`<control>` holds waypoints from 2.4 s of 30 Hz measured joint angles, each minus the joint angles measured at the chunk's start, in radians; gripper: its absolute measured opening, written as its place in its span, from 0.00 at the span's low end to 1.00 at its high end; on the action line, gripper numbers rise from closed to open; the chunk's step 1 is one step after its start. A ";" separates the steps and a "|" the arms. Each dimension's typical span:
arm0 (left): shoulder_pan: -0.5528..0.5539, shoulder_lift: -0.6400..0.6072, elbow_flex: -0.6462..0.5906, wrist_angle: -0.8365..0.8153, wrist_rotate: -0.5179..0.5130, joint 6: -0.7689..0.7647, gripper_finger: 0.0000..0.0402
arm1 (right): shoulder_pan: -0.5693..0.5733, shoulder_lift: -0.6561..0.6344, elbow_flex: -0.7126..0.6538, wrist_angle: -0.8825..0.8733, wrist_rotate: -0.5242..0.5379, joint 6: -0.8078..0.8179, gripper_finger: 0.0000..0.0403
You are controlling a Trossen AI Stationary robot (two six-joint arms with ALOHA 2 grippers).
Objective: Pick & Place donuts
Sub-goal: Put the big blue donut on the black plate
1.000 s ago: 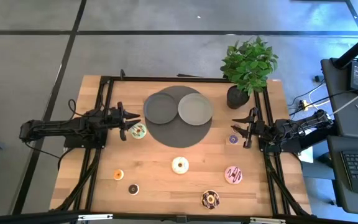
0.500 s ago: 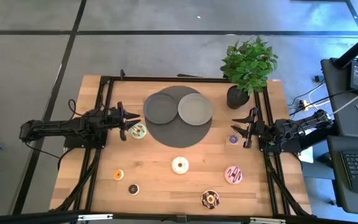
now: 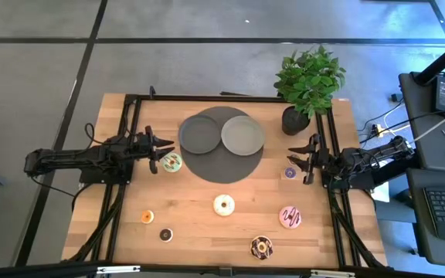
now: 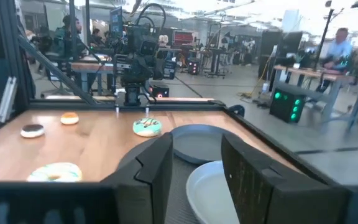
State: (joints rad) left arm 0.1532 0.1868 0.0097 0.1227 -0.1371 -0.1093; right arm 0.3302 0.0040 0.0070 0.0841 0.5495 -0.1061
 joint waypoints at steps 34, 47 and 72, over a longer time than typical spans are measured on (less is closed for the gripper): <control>-0.001 0.000 0.000 0.001 -0.108 0.000 0.36 | 0.000 0.000 0.000 0.002 0.019 0.076 0.34; -0.001 0.000 0.000 0.035 -0.193 -0.048 0.62 | 0.000 0.000 0.000 0.002 0.153 0.064 0.34; -0.001 0.568 0.427 -0.538 -0.160 -0.338 0.54 | 0.000 0.000 0.000 0.002 0.165 0.073 0.34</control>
State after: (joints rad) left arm 0.1524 0.7549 0.4363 -0.4151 -0.2968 -0.4476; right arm 0.3302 0.0043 0.0067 0.0860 0.7143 -0.0334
